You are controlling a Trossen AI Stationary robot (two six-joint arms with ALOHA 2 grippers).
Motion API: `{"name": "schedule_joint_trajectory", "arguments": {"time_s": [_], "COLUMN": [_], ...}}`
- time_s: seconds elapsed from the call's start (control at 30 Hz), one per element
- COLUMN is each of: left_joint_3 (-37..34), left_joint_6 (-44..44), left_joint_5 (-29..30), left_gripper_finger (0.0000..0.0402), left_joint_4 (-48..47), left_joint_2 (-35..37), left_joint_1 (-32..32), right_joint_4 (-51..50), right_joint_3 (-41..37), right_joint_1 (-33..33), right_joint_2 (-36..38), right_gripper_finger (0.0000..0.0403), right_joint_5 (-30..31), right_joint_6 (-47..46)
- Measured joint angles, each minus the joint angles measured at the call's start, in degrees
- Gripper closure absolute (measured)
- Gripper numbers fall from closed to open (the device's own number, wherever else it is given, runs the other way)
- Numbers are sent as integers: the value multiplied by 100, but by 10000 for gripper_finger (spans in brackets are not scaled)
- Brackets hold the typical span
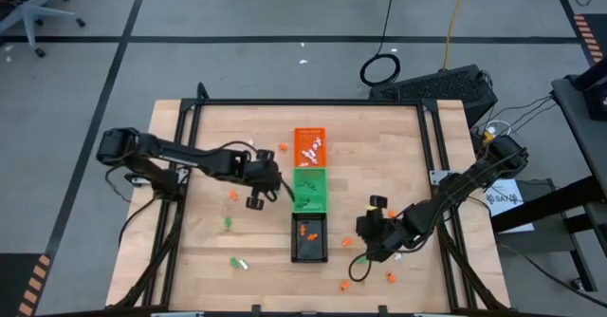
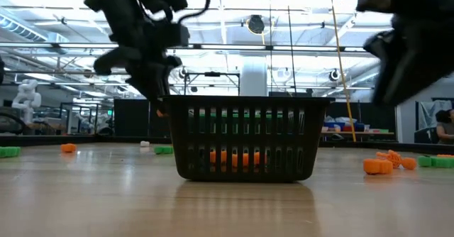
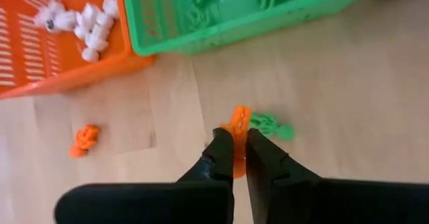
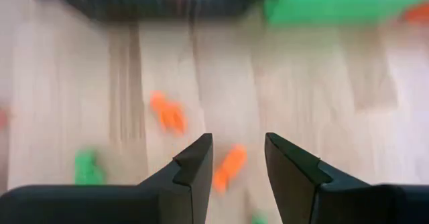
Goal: Sort Halloween decoration
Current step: Put the orange skeleton toy into the black bin
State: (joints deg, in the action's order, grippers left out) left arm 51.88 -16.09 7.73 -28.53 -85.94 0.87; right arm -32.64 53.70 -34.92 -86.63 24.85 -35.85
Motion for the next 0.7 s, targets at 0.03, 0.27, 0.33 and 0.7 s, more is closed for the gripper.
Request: {"name": "schedule_joint_trajectory", "arguments": {"time_s": [0.03,0.27,0.33,0.7], "left_joint_3": [0,231,366,686], "left_joint_6": [57,73,55,-79], "left_joint_5": [50,304,355,802], "left_gripper_finger": [392,391,391,391], "left_joint_4": [-9,-41,-16,-25], "left_joint_2": [59,367,368,368], "left_joint_1": [59,548,684,1266], "right_joint_4": [-121,-335,-324,-300], "right_joint_3": [5,8,8,8], "right_joint_1": [-2,-2,-4,-9], "right_joint_2": [2,-102,-146,-420], "right_gripper_finger": [282,282,282,237], "right_joint_5": [-130,-437,-450,-314], "right_joint_6": [-76,-499,-651,-999]}}
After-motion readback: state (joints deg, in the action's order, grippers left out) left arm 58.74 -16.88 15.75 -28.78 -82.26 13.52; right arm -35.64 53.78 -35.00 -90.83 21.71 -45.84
